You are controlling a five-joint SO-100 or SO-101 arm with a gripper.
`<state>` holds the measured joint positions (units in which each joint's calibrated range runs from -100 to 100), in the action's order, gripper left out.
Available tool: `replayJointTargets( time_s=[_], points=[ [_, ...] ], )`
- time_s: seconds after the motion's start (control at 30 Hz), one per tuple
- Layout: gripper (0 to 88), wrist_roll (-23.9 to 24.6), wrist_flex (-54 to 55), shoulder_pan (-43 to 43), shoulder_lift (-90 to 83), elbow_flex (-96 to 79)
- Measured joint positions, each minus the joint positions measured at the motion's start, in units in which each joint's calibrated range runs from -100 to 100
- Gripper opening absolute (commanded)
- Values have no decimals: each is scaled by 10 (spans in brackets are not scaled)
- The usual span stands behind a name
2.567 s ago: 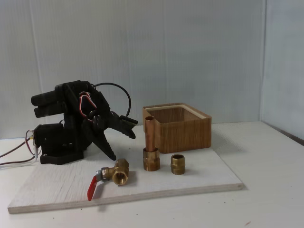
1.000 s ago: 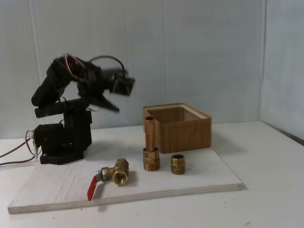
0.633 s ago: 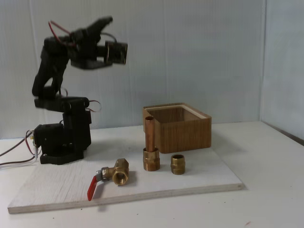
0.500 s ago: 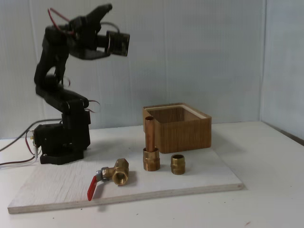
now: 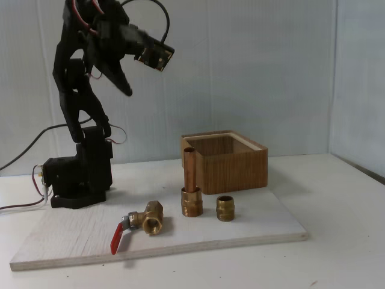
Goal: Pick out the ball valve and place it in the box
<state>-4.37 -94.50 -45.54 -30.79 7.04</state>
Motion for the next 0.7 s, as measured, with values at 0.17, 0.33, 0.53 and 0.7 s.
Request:
replayJointTargets(
  time_s=[0.17, 0.33, 0.53, 0.7],
  points=[
    [409, -2, -37, -1, 57, 29],
    [409, -2, -40, -6, 87, -15],
    [409, -1, -40, -6, 88, -133],
    [413, -1, -40, -7, 88, -200]
  ],
)
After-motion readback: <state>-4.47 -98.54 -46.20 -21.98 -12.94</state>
